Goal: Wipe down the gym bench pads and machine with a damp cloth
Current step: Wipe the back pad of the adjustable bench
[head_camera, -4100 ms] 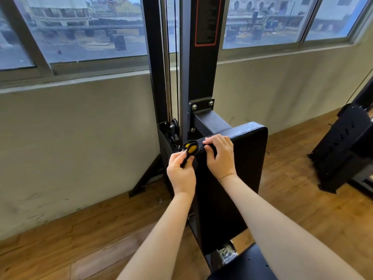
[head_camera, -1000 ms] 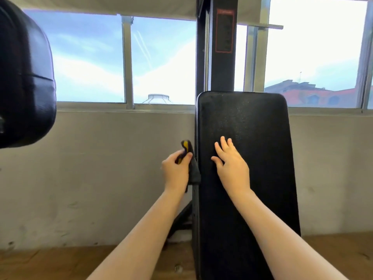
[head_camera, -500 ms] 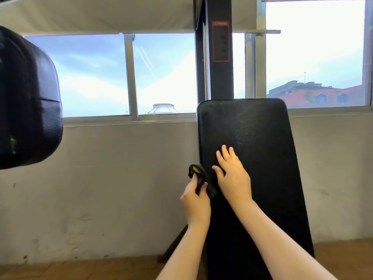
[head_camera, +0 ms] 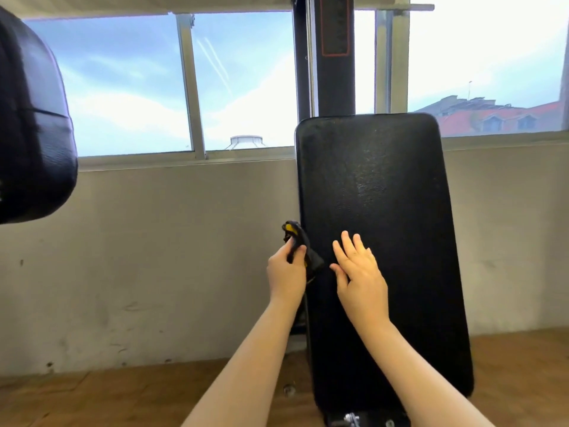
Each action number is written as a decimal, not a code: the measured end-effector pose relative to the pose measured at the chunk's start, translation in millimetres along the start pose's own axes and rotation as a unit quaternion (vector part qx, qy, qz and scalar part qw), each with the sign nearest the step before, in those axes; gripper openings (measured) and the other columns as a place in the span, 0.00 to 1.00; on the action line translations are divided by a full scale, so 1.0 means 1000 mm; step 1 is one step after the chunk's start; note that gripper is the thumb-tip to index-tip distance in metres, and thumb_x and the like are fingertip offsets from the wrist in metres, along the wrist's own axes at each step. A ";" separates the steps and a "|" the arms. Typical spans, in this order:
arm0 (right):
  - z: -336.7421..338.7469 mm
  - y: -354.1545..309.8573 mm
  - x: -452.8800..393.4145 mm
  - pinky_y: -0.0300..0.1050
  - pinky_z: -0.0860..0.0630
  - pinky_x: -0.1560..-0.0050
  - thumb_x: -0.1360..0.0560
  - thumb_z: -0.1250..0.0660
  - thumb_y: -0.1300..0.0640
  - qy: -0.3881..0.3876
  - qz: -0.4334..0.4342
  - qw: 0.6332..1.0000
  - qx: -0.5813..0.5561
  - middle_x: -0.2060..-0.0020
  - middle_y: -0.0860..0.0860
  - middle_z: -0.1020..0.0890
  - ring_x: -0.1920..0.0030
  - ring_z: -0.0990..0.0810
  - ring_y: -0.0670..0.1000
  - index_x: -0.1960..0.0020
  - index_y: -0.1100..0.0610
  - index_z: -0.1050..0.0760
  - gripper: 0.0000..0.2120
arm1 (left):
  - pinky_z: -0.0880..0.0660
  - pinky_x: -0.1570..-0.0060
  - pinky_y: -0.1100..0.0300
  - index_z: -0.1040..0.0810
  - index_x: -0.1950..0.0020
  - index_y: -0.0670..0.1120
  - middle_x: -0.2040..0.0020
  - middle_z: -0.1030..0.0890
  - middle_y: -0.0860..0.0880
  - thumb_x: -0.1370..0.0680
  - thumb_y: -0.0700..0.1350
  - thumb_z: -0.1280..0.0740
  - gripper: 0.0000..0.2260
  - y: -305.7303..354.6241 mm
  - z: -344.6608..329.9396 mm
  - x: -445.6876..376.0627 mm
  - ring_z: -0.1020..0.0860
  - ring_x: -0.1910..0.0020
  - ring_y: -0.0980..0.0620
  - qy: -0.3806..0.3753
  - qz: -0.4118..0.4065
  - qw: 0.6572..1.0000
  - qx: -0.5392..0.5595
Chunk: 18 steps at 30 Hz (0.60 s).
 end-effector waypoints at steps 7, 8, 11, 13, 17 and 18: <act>0.001 -0.005 0.000 0.47 0.49 0.29 0.21 0.39 0.59 -0.047 -0.007 0.999 0.012 0.27 0.52 0.37 0.26 0.44 0.52 0.29 0.58 0.34 0.21 | 0.23 0.45 0.57 0.19 0.42 0.45 0.49 0.19 0.52 0.22 0.41 0.34 0.09 -0.028 0.006 0.050 0.21 0.47 0.53 -0.004 -0.027 0.998 -0.056; 0.003 -0.007 0.000 0.46 0.51 0.28 0.20 0.40 0.58 -0.061 -0.006 0.998 0.011 0.26 0.51 0.39 0.25 0.46 0.51 0.28 0.57 0.36 0.21 | 0.25 0.43 0.58 0.19 0.44 0.45 0.47 0.21 0.52 0.22 0.40 0.34 0.09 -0.028 0.006 0.056 0.22 0.45 0.53 0.002 -0.044 0.994 -0.097; 0.010 -0.008 0.000 0.43 0.54 0.28 0.19 0.43 0.55 -0.096 0.006 0.995 0.014 0.25 0.49 0.43 0.24 0.50 0.49 0.26 0.55 0.41 0.23 | 0.30 0.38 0.62 0.19 0.44 0.42 0.41 0.27 0.53 0.23 0.39 0.33 0.08 -0.019 0.010 0.057 0.28 0.42 0.57 0.019 -0.086 0.978 -0.186; 0.011 -0.008 0.000 0.43 0.55 0.28 0.19 0.44 0.54 -0.116 0.022 0.993 0.021 0.24 0.49 0.45 0.24 0.51 0.49 0.25 0.54 0.43 0.24 | 0.27 0.41 0.60 0.21 0.45 0.44 0.45 0.23 0.51 0.24 0.38 0.32 0.08 -0.015 0.010 0.055 0.25 0.44 0.55 0.026 -0.090 0.975 -0.201; 0.011 -0.004 0.001 0.43 0.54 0.30 0.20 0.42 0.54 -0.119 0.049 0.991 0.036 0.24 0.49 0.44 0.24 0.50 0.49 0.25 0.53 0.44 0.25 | 0.26 0.44 0.64 0.33 0.41 0.55 0.42 0.24 0.55 0.23 0.37 0.33 0.17 -0.010 0.015 0.059 0.24 0.41 0.57 0.028 -0.084 0.987 -0.136; 0.010 -0.003 0.001 0.43 0.52 0.30 0.20 0.41 0.54 -0.111 0.057 0.992 0.036 0.25 0.50 0.42 0.24 0.48 0.50 0.25 0.54 0.42 0.25 | 0.28 0.41 0.64 0.33 0.36 0.54 0.38 0.26 0.56 0.23 0.37 0.34 0.20 -0.009 0.014 0.059 0.27 0.38 0.59 0.023 -0.106 0.981 -0.160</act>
Point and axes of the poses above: each hand's wrist, its own x-axis away from the middle knuckle, its own z-axis out of the back of the hand, y = z × x, the point moved 7 cm from there along -x, towards the middle knuckle
